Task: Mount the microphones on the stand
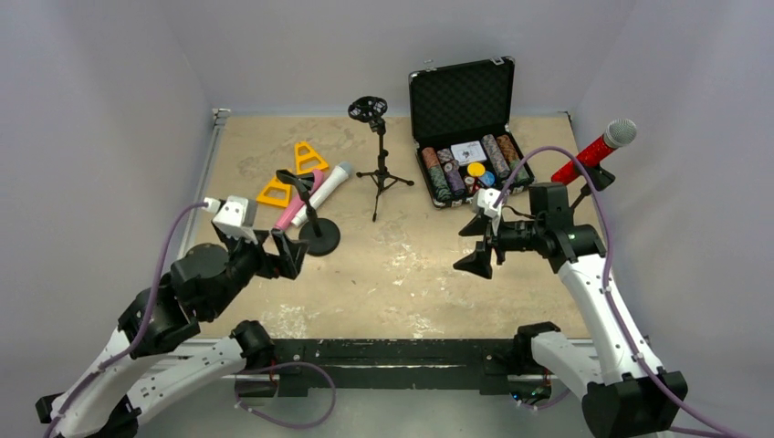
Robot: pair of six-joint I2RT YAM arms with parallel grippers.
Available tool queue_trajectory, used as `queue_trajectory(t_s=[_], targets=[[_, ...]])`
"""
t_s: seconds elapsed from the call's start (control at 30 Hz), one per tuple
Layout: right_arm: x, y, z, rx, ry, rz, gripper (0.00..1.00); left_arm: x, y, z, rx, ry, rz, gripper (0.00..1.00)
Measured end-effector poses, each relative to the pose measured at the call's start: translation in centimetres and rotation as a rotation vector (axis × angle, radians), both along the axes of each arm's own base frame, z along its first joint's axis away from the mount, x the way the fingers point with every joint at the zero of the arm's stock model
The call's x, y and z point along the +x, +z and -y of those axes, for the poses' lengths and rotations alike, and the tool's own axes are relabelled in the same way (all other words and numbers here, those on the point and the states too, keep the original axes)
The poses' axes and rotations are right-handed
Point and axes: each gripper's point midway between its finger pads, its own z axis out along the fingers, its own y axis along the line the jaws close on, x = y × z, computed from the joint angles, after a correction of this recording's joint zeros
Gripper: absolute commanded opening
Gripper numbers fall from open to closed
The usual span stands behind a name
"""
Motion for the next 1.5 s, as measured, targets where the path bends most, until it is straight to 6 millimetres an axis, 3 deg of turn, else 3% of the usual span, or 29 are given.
queue_trajectory(t_s=[0.27,0.47,0.7,0.93,1.17,1.23,1.37,1.5], targets=[[-0.3,-0.3,-0.1,0.015,0.000,0.019,0.84,4.7,5.0,-1.2,0.106,0.209,-0.086,0.99],[-0.5,-0.4,-0.2,0.023,0.010,0.019,0.84,7.4,6.0,-0.5,0.127,0.223,-0.137,0.99],[-0.5,-0.4,-0.2,0.023,0.014,0.024,0.84,9.7,4.3,0.5,0.060,0.295,-0.183,0.99],[-0.5,-0.7,-0.2,0.021,0.013,0.018,0.84,12.2,3.0,-1.0,-0.054,0.636,-0.319,1.00],[-0.5,-0.8,-0.2,0.021,0.012,0.016,0.84,15.4,2.3,-0.7,-0.064,0.901,-0.443,0.95],[-0.4,-0.8,-0.1,0.020,0.009,0.018,0.84,15.8,1.3,-0.7,-0.057,0.952,-0.478,0.88],[-0.3,-0.9,0.0,0.020,0.002,0.018,0.84,15.5,-0.3,-1.2,-0.054,1.027,-0.529,0.56],[-0.2,-0.9,0.1,0.018,-0.002,0.019,0.84,15.4,-0.9,-1.8,-0.078,1.074,-0.544,0.33]])
